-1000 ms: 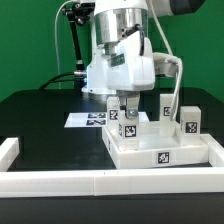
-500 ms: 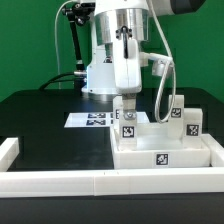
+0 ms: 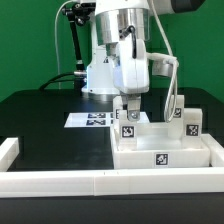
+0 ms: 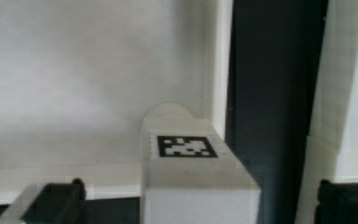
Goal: Assemble square table
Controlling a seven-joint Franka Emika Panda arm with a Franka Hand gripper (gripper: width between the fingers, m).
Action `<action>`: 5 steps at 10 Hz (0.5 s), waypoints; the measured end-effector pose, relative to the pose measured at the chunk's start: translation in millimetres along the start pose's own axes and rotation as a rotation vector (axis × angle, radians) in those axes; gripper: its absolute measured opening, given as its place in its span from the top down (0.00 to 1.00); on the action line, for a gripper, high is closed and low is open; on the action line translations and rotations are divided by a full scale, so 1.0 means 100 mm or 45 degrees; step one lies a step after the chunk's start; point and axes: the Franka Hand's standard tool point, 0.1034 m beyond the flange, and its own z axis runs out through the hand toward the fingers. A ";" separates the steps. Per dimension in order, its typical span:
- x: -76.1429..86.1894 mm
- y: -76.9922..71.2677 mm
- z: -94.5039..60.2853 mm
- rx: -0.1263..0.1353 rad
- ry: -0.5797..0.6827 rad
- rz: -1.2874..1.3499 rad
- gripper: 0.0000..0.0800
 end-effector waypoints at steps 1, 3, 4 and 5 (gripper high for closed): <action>0.00 0.00 0.00 0.000 0.000 0.000 0.19; 0.00 0.00 0.00 0.000 0.000 0.000 0.19; 0.00 0.00 0.00 0.000 0.000 0.000 0.19; 0.00 0.00 0.00 0.000 0.000 0.000 0.19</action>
Offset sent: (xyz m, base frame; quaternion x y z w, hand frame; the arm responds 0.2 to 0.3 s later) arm 0.0000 0.0000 0.0000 0.0000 0.0000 0.0000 1.0000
